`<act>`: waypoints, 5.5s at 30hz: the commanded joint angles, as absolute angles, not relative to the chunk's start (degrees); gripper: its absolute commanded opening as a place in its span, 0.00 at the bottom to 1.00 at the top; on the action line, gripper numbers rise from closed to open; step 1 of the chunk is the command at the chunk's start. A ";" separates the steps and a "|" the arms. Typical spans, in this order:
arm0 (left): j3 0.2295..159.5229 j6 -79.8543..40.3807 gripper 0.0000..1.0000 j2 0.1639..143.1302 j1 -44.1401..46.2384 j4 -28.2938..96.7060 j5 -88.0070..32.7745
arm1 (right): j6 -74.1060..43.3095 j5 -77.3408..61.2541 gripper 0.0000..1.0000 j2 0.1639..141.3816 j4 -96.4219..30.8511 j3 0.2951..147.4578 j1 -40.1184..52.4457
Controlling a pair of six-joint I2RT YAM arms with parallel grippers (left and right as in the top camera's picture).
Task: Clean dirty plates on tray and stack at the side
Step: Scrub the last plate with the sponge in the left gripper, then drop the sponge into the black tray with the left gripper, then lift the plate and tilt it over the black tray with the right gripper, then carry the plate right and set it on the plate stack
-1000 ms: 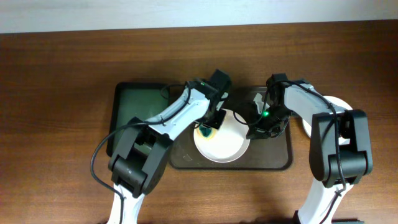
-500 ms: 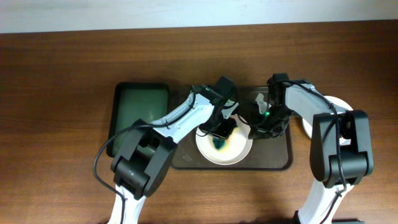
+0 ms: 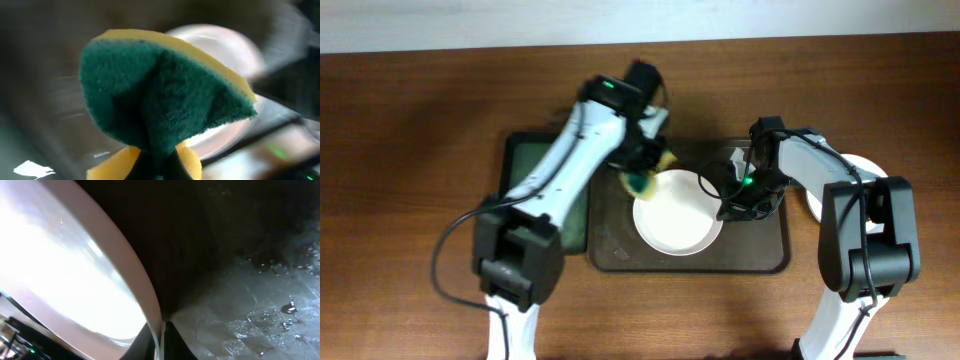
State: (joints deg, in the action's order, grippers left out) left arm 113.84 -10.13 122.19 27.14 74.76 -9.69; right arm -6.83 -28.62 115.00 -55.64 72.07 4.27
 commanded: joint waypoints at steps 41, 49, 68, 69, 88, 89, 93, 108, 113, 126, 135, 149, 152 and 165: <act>110.00 -11.94 0.99 91.02 0.21 70.00 -3.62 | -14.22 -11.35 0.04 113.91 -54.06 75.94 12.36; 109.97 -11.94 0.99 86.48 0.21 70.19 -3.62 | -13.85 -11.29 0.04 113.91 -68.88 98.48 14.26; 109.97 -11.94 0.99 86.61 0.21 70.39 -3.64 | -21.69 23.40 0.04 114.54 -52.64 106.78 43.09; 109.97 -11.94 0.99 86.61 0.21 70.39 -3.62 | -21.67 26.35 0.04 114.52 -52.21 106.78 44.29; 109.97 -11.94 0.99 86.61 0.21 70.39 -3.62 | -12.45 58.67 0.04 114.54 -46.02 106.78 61.32; 109.97 -11.94 0.99 86.61 0.21 70.41 -3.64 | -12.47 58.50 0.04 114.54 -46.06 106.78 60.99; 109.97 -11.94 0.99 86.61 0.21 70.41 -3.62 | -18.94 50.61 0.04 114.52 -49.89 106.72 57.04; 109.97 -11.94 0.99 86.61 0.21 70.70 -3.62 | -25.26 -2.70 0.04 112.88 -69.30 106.74 12.36; 109.97 -11.94 1.00 86.61 0.21 70.83 -3.64 | -22.28 -2.70 0.04 112.90 -80.29 106.67 -8.16; 109.97 -11.92 0.99 86.61 0.21 70.83 -3.62 | -22.31 -2.35 0.04 112.90 -83.85 98.06 -38.13; 109.97 -11.94 0.99 86.61 0.21 70.83 -3.64 | -14.06 -2.87 0.61 112.90 -80.36 95.57 -39.29; 109.97 -11.94 0.99 86.61 0.21 70.83 -3.64 | 6.63 -30.37 0.98 112.86 -90.35 101.89 -21.98; 109.97 -11.94 0.99 86.61 0.21 70.83 -3.62 | 6.63 -30.20 0.98 112.86 -88.66 101.89 -16.71; 109.97 -11.94 0.99 86.61 0.21 70.83 -3.64 | 6.66 -30.17 0.98 113.03 -85.67 101.84 -6.35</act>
State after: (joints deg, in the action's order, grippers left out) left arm 110.08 -12.86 87.09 0.34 70.78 -4.08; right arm 6.09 -29.50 114.04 -85.84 100.99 -6.79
